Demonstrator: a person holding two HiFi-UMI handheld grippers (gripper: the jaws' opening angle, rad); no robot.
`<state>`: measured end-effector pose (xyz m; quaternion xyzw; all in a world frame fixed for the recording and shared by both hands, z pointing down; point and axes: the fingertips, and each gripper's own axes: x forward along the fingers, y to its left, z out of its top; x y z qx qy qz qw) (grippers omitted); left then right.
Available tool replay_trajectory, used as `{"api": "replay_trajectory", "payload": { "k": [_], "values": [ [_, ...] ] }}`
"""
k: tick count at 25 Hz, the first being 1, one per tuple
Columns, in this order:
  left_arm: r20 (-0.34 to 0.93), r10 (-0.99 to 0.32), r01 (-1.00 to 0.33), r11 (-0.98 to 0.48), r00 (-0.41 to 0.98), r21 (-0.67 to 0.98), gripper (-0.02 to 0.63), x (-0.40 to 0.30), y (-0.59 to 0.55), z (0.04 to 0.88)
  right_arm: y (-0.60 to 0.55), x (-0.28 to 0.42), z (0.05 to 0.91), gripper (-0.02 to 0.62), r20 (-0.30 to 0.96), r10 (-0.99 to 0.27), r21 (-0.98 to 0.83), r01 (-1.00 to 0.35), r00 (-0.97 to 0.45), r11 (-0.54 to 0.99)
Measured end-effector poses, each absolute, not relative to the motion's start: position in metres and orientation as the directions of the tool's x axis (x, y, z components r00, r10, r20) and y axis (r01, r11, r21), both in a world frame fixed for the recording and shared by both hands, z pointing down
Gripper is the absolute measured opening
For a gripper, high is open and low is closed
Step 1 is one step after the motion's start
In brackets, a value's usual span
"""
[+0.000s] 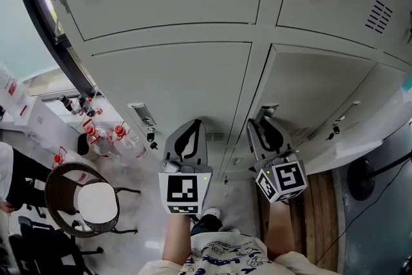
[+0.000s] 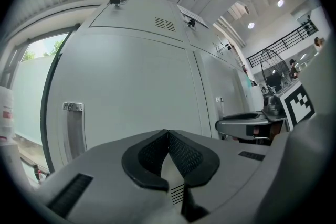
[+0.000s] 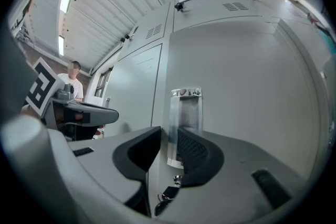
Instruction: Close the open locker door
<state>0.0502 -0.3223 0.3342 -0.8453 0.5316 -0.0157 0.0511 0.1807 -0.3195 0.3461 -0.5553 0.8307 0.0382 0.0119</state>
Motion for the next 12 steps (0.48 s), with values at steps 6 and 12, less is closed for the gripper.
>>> {"api": "replay_trajectory", "payload": {
  "k": [6,12],
  "values": [
    [-0.032,-0.903,-0.900,-0.423,0.428,-0.108,0.003,0.0486,-0.3241,0.3319,-0.3236,0.1806,0.3454,0.089,-0.065,-0.919,0.040,-0.921,-0.390,0.388],
    [-0.034,-0.905,-0.902,-0.418,0.424,-0.111,0.003,0.0476,-0.3255,0.3311,-0.3274,0.1808,0.3470,0.087,-0.066,-0.916,0.047,-0.918,-0.396,0.394]
  ]
}}
